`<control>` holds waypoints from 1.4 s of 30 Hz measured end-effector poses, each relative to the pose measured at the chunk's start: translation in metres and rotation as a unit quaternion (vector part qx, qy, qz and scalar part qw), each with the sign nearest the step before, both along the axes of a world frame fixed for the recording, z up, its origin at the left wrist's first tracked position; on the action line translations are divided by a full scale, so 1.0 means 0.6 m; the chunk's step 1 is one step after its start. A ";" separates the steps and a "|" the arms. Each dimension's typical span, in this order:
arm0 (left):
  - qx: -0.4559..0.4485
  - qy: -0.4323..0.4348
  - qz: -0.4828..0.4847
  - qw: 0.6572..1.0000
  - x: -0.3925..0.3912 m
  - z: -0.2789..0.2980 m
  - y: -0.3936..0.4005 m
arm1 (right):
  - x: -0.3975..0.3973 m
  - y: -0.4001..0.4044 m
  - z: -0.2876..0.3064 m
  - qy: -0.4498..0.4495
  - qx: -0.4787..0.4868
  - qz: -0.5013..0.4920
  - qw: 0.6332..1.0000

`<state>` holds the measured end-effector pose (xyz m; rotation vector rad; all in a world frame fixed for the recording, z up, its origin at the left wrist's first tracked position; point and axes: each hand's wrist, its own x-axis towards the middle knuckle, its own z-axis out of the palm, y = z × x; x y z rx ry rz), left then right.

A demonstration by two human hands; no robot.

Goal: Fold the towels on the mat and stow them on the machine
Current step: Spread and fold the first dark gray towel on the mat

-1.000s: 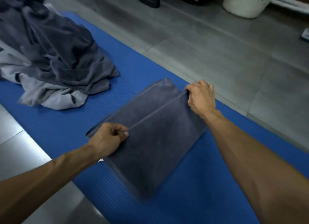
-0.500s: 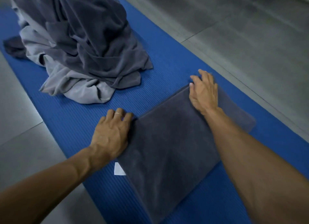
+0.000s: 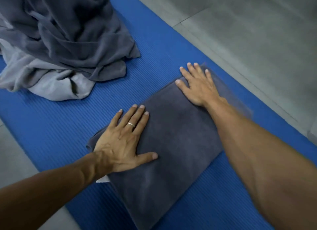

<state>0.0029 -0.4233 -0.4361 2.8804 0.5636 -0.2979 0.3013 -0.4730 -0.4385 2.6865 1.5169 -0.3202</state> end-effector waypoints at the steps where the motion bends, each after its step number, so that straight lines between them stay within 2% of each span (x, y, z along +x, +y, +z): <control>1: -0.002 0.001 -0.001 1.000 0.001 0.001 0.001 | 0.005 0.007 0.004 0.004 0.000 -0.028 1.000; 3: -0.007 0.004 -0.003 1.000 0.000 0.003 0.003 | -0.016 0.010 0.017 0.005 0.044 -0.045 0.998; 5: -0.010 0.004 -0.003 1.000 0.000 0.003 0.003 | -0.063 -0.022 0.029 0.024 0.103 0.030 0.994; 7: -0.012 -0.002 0.004 1.000 0.000 0.002 0.002 | -0.094 -0.089 0.024 0.028 0.077 0.130 0.988; 8: -0.013 -0.007 0.005 1.000 0.001 0.002 0.001 | -0.086 -0.123 0.017 0.019 0.052 0.129 0.990; 10: -0.011 -0.004 0.006 1.000 0.001 0.001 -0.001 | -0.032 -0.175 0.005 0.002 0.015 0.011 1.000; 12: -0.002 0.004 0.007 1.000 0.002 0.002 0.000 | 0.016 -0.199 0.010 -0.001 -0.020 -0.130 0.991; 14: 0.012 0.010 -0.008 1.000 0.002 0.006 -0.003 | 0.017 -0.209 0.026 -0.032 -0.004 -0.173 0.984; 16: 0.026 -0.020 -0.054 0.998 0.006 0.010 -0.021 | -0.032 -0.221 0.038 -0.062 0.064 -0.113 0.990; 17: 0.026 -0.050 -0.086 0.995 0.012 0.013 -0.039 | -0.069 -0.234 0.041 -0.043 0.079 -0.055 0.994; 19: 0.020 -0.098 -0.135 0.986 0.028 0.011 -0.085 | -0.136 -0.276 0.033 0.015 0.048 0.081 0.995; 21: 0.004 -0.099 -0.148 0.984 0.036 0.005 -0.131 | -0.151 -0.322 0.020 0.030 -0.010 0.119 0.992; 22: 0.004 -0.089 -0.158 0.983 0.036 -0.002 -0.147 | -0.131 -0.338 0.017 0.023 -0.022 0.090 0.995; 26: 0.017 -0.042 -0.179 0.983 0.027 -0.009 -0.164 | -0.028 -0.369 0.022 0.012 -0.052 -0.126 0.991; 29: 0.012 -0.051 -0.158 0.986 0.029 0.009 -0.177 | -0.006 -0.354 0.030 0.078 0.025 -0.205 0.975; 31: 0.013 -0.091 -0.162 0.982 0.025 0.020 -0.193 | -0.014 -0.340 0.035 0.077 0.060 -0.216 0.972; 34: -0.024 -0.135 -0.134 0.981 0.012 0.032 -0.208 | -0.041 -0.331 0.043 -0.014 0.073 -0.104 0.992; 37: -0.116 -0.132 0.014 0.984 0.012 0.058 -0.192 | -0.075 -0.336 0.036 -0.002 0.070 -0.001 0.998; 39: -0.177 -0.134 0.070 0.973 0.014 0.069 -0.171 | -0.084 -0.338 0.030 -0.013 0.088 0.019 0.996; 42: -0.245 -0.130 0.075 0.958 0.011 0.085 -0.149 | -0.077 -0.335 0.048 -0.051 0.101 0.012 0.994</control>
